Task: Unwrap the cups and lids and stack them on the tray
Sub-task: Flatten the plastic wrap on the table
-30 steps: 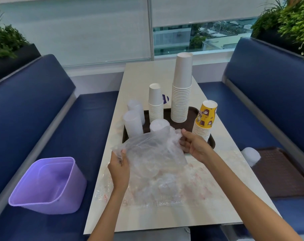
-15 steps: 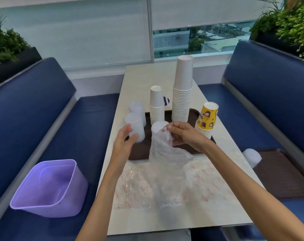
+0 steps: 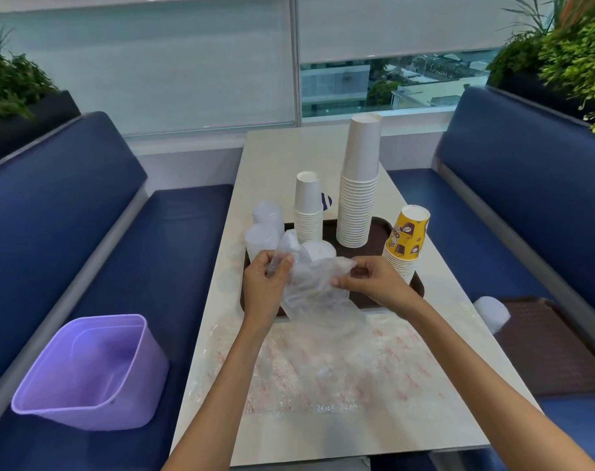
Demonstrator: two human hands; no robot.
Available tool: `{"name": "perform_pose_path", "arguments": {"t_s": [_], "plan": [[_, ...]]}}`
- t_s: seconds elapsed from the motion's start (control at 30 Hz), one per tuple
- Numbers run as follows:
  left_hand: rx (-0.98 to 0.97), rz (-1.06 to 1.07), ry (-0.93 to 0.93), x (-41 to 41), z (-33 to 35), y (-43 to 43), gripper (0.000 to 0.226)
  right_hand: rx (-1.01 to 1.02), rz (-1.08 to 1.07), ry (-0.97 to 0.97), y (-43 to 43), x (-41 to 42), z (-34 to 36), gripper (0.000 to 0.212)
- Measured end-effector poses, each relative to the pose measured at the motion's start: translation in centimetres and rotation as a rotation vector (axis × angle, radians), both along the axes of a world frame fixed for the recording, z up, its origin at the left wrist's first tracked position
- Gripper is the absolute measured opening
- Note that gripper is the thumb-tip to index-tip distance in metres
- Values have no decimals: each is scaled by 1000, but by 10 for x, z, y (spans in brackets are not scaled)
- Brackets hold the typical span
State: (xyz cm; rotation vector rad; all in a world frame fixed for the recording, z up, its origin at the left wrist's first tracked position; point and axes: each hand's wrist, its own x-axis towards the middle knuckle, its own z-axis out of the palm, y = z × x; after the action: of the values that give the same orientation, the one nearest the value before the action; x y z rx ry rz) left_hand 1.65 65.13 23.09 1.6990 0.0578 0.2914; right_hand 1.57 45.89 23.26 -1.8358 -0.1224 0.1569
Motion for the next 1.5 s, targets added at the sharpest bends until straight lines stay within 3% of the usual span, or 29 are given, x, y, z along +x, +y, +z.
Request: {"name": "perform_pose_path", "arguments": {"t_s": [0.13, 0.23, 0.33, 0.4, 0.53, 0.7, 0.87, 0.93, 1.0, 1.03, 1.17, 1.23, 1.4, 1.5], "plan": [[-43, 128, 9, 2, -1, -2, 20, 97, -119, -14, -4, 2, -8, 4], [-187, 181, 51, 3, 1, 1, 27, 164, -129, 16, -10, 1, -10, 9], [-276, 87, 142, 9, -1, 8, 16, 192, -91, 70, -17, 2, -14, 11], [-233, 21, 166, 12, -2, 11, 15, 196, -63, 98, -19, 2, -16, 12], [-181, 8, 95, 15, 5, 11, 13, 197, -49, 136, -21, 1, -20, 16], [-331, 38, -22, 19, 16, 4, 6, 175, 49, 318, -26, -6, -22, 31], [-164, 31, -101, 17, 12, -8, 7, 342, -13, 419, -22, -9, -15, 33], [-125, 70, -119, 18, 10, -13, 10, 331, -99, 391, -17, -5, -11, 57], [-83, 103, -135, 18, 10, -17, 11, 235, -190, 376, -12, 2, -9, 100], [-64, 113, -154, 18, 11, -18, 11, 208, -229, 346, -11, 5, -10, 106], [31, 110, -227, 13, 10, -20, 10, 206, -298, 205, -8, 10, -11, 41], [64, 140, -209, 13, 8, -20, 6, 265, -304, 112, -7, 9, -9, 22], [82, 273, -115, 16, 3, -13, 10, 355, -435, -104, -7, 7, -3, 12], [2, 235, -24, 16, -1, -11, 18, 385, -455, -155, -3, 5, 0, 13]]}}
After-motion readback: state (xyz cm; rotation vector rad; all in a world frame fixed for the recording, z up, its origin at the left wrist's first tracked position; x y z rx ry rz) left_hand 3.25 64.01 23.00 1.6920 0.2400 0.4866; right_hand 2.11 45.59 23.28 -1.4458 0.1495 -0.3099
